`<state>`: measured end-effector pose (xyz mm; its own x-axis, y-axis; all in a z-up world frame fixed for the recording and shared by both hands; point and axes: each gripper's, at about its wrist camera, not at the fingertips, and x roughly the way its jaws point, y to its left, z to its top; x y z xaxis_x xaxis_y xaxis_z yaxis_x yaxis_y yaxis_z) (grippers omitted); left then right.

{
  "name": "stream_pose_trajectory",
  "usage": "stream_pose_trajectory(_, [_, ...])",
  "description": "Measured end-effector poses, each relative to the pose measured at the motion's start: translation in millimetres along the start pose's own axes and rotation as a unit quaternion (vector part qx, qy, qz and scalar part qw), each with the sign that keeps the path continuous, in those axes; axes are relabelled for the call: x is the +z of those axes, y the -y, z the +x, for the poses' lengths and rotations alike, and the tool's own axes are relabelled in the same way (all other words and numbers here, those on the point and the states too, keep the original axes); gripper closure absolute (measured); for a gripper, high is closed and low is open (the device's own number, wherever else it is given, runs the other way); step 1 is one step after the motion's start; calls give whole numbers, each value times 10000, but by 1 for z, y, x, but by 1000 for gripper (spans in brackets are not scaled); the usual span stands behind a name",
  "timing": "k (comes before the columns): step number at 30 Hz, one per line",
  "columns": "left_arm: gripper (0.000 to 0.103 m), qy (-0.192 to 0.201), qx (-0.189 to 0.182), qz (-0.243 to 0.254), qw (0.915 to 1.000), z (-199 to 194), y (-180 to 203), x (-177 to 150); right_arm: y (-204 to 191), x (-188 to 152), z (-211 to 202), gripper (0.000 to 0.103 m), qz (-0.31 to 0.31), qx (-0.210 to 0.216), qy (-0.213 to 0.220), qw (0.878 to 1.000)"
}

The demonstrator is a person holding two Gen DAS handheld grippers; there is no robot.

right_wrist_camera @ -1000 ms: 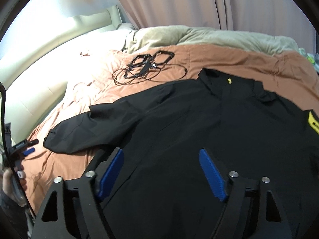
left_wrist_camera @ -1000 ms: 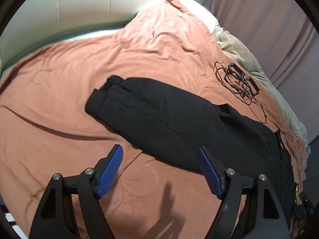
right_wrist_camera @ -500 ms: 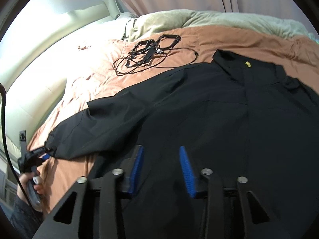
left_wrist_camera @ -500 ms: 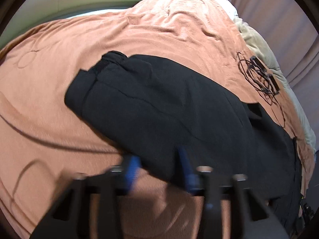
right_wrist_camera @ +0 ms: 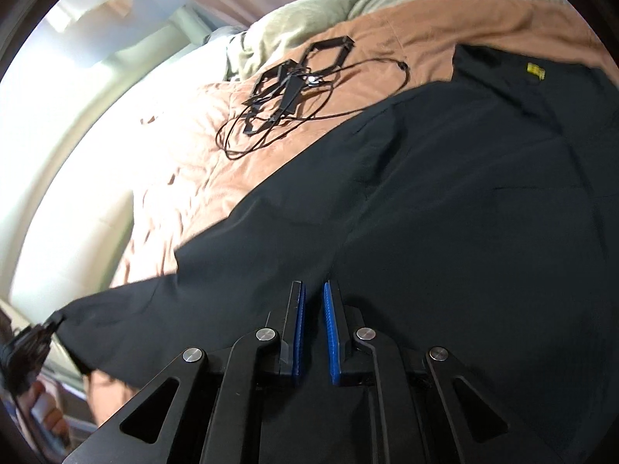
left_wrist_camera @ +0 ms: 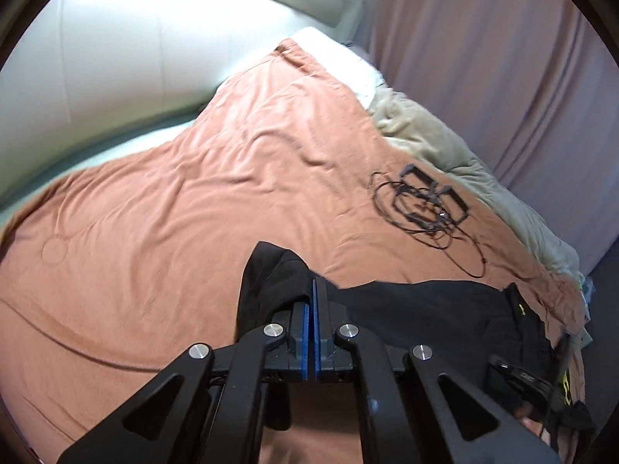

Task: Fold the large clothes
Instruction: 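Grasp the plain sleeve with the left tool and fold it across the jacket body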

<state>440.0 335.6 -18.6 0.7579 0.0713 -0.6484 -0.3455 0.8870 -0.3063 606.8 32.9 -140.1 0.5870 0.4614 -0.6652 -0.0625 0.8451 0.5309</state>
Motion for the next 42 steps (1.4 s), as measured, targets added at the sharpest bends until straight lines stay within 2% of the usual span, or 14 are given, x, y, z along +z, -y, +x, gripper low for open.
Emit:
stream_pose_trajectory(5, [99, 237, -175, 367, 9989, -23, 51, 19, 22, -2, 32, 92, 441, 51, -556, 9975])
stream_pose_trajectory(9, [99, 426, -470, 598, 9962, -43, 98, 33, 26, 2, 7, 91, 492, 168, -687, 9963])
stream_pose_trajectory(10, [99, 481, -549, 667, 9951, -48, 112, 35, 26, 2, -6, 86, 460, 270, -611, 9967])
stream_pose_trajectory(11, [99, 520, -610, 722, 9942, -53, 123, 36, 27, 2, -19, 75, 419, 322, -520, 9972])
stream_pose_trajectory(13, [99, 596, -776, 837, 9917, -63, 152, 39, 31, 1, -49, 63, 316, 307, -310, 9985])
stream_pose_trajectory(21, [99, 751, -1379, 1470, 9766, -96, 262, 21, 60, -18, -156, 58, 116, 311, 111, 9994])
stream_pose_trajectory(24, [99, 677, -1539, 1714, 9707, -97, 301, 8, 78, -22, -185, 43, 95, 247, 228, 9994])
stream_pose_trajectory(26, [99, 593, -1646, 1817, 9677, -94, 322, -1, 90, -29, -205, 29, 73, 230, 329, 9992])
stream_pose_trajectory(35, [99, 213, -2071, 2339, 9497, -77, 408, -49, 145, -47, -276, 28, 205, -82, 854, 9961])
stream_pose_trajectory(38, [99, 102, -2195, 2450, 9443, -73, 432, -66, 162, -55, -292, 28, 347, -140, 963, 9946])
stream_pose_trajectory(42, [99, -65, -2330, 2742, 9330, -65, 466, -95, 185, -65, -306, 28, 576, -193, 1126, 9918])
